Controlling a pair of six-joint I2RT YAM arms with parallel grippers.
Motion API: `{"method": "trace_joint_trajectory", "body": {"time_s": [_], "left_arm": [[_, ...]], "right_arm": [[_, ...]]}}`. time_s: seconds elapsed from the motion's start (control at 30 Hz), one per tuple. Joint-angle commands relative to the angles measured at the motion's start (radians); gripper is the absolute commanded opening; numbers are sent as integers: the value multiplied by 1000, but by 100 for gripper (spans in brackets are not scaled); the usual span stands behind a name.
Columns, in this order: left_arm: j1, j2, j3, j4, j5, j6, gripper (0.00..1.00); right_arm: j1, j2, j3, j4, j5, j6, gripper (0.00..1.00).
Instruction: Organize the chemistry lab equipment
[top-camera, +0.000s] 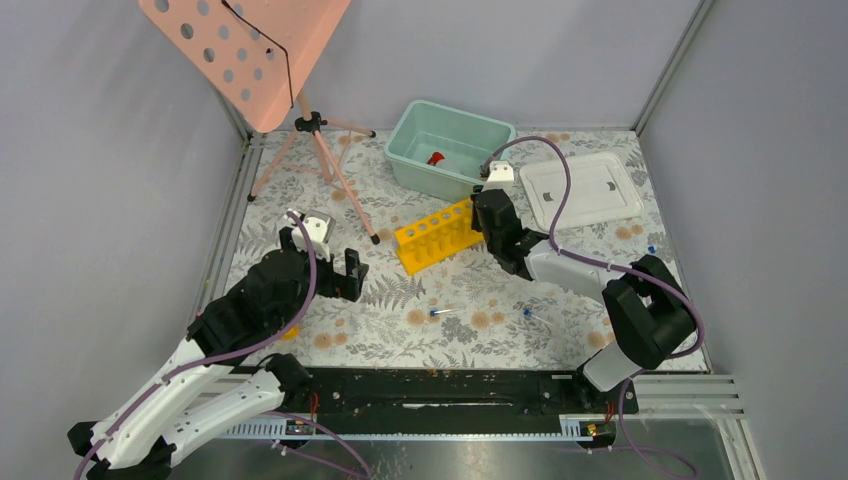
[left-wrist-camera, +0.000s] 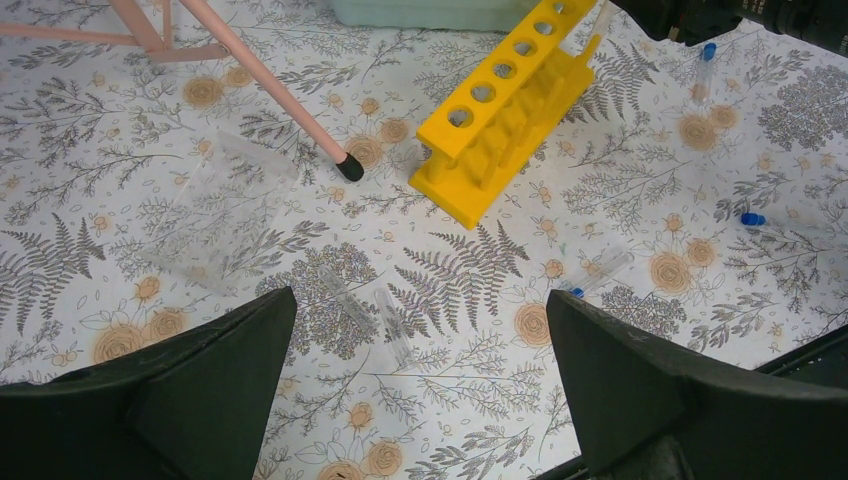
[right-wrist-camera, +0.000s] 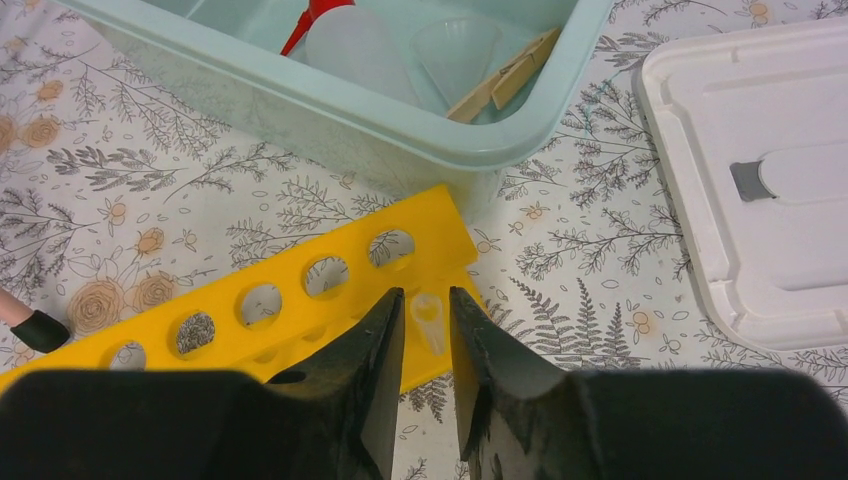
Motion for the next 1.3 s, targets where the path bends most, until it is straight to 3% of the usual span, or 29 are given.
{"method": "trace_joint_trajectory", "body": {"time_s": [0.0, 0.43, 0.73, 0.93, 1.07, 1.27], "left_arm": [[0, -5, -2, 35, -25, 13, 99], [-1, 10, 7, 20, -107, -54, 99], [23, 211, 11, -84, -211, -391, 97], [126, 349, -49, -58, -125, -531, 73], [231, 405, -134, 90, 19, -519, 52], [331, 531, -170, 190, 87, -552, 41]], "right_arm": [[-9, -39, 12, -14, 2, 21, 33], [-8, -252, 48, -430, -131, 159, 36], [-6, -492, -28, -532, -245, 220, 35], [-8, -658, -91, -544, -279, 234, 34], [-8, -735, -156, -504, -299, 240, 34], [-7, -795, -169, -527, -277, 211, 34]]}}
